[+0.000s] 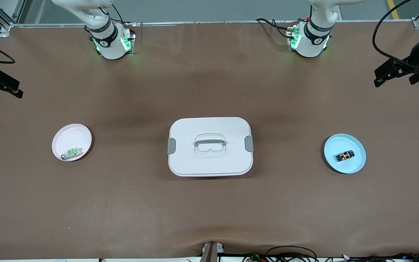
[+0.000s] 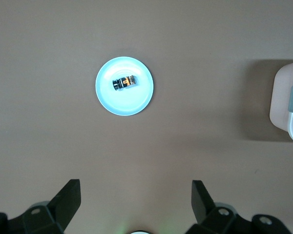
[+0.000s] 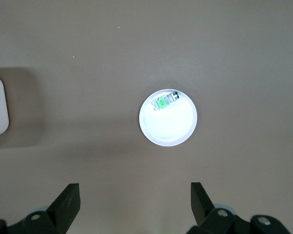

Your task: Transfer orange switch to right arm and place

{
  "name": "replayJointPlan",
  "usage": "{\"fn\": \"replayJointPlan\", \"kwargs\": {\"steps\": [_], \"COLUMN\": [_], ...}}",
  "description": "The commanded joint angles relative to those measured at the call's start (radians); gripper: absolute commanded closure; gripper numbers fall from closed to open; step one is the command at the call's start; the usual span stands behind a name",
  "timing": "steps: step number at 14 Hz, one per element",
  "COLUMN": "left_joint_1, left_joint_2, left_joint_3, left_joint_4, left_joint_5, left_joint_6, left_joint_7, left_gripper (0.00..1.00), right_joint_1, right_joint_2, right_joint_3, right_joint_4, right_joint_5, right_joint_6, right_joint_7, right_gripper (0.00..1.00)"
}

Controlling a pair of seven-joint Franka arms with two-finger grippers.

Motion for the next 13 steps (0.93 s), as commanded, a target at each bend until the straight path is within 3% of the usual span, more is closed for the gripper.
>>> {"fn": "replayJointPlan", "kwargs": {"steps": [1, 13], "left_joint_1": [0.0, 0.009], "left_joint_2": [0.012, 0.07], "left_joint_3": [-0.004, -0.002], "left_joint_4": [0.028, 0.073], "left_joint_5": [0.003, 0.014], "left_joint_6": [-0.019, -0.018], "left_joint_7": [-0.009, 0.008], "left_gripper": [0.0, 0.0], "right_joint_1": [-0.001, -0.001], "right_joint_2": [0.003, 0.003], "right_joint_3": [0.004, 0.004], "right_joint_4": [0.012, 0.012], "right_joint_5": [-0.008, -0.008], "right_joint_6": [-0.007, -0.006], "right_joint_7": [0.006, 0.006], "right_gripper": [0.0, 0.0]}}
